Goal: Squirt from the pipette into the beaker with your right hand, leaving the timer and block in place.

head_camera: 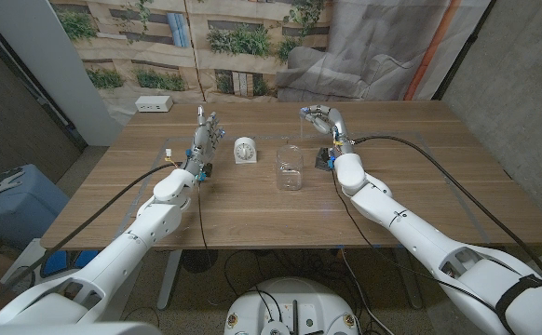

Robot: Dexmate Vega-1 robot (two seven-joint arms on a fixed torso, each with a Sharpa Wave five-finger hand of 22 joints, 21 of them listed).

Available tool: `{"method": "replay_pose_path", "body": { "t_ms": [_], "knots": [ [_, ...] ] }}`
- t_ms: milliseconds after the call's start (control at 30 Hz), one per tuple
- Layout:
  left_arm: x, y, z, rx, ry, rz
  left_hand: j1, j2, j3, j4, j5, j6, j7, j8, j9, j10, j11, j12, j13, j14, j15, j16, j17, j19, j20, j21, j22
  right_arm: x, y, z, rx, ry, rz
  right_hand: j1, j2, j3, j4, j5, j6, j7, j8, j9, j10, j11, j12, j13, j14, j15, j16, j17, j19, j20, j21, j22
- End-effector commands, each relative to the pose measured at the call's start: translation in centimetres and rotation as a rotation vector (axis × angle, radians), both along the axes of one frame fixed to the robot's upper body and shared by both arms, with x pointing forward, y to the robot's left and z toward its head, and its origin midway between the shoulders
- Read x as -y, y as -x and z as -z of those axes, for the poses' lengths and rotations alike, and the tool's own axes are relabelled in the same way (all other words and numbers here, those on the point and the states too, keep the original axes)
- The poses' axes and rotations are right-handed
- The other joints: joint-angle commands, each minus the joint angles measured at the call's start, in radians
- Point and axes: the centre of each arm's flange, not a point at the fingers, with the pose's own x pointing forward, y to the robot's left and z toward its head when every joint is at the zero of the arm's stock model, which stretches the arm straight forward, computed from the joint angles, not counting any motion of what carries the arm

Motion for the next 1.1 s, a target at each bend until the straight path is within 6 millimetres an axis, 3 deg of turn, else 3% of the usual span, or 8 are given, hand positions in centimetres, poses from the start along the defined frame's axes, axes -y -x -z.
{"method": "replay_pose_path", "body": {
  "t_ms": [33,667,1100],
  "knots": [
    [0.00,0.00,-0.01,0.000,0.000,0.000,-0.001,0.044,-0.006,-0.002,0.006,-0.005,-0.006,0.006,0.002,-0.002,-0.003,0.005,0.005,-0.009,-0.116,0.006,0.001,-0.005,-0.092,0.005,0.002,0.26,0.03,-0.21,-0.004,-0.001,0.016,0.011,0.001,0.009,-0.003,0.004,0.021,0.002,0.010,0.002,0.019,0.002,0.009,0.004,0.016,-0.151,0.006,0.004,0.012,0.001,0.009,0.004],
    [0.02,-0.01,-0.01,0.000,0.000,0.000,-0.001,0.044,-0.006,-0.002,0.006,-0.005,-0.006,0.006,0.002,-0.004,-0.003,0.004,0.005,-0.009,-0.117,0.006,0.001,-0.004,-0.092,0.006,0.002,0.54,0.13,0.00,-0.020,-0.024,0.028,0.059,0.004,0.026,-0.012,0.006,0.069,0.006,0.025,-0.004,0.076,0.000,0.024,0.001,0.048,-0.163,0.015,0.007,0.027,-0.007,0.010,0.003],
    [0.02,-0.01,0.00,0.000,0.000,0.000,-0.001,0.044,-0.006,-0.002,0.006,-0.005,-0.006,0.006,0.002,-0.003,-0.003,0.004,0.005,-0.010,-0.117,0.006,0.001,-0.005,-0.092,0.005,0.002,0.76,0.13,0.30,-0.014,-0.051,0.044,0.103,-0.007,0.032,-0.016,-0.003,0.103,0.007,0.029,-0.011,0.111,0.000,0.027,-0.007,0.073,-0.169,0.026,0.013,0.031,-0.028,0.007,0.003]
  ]
}}
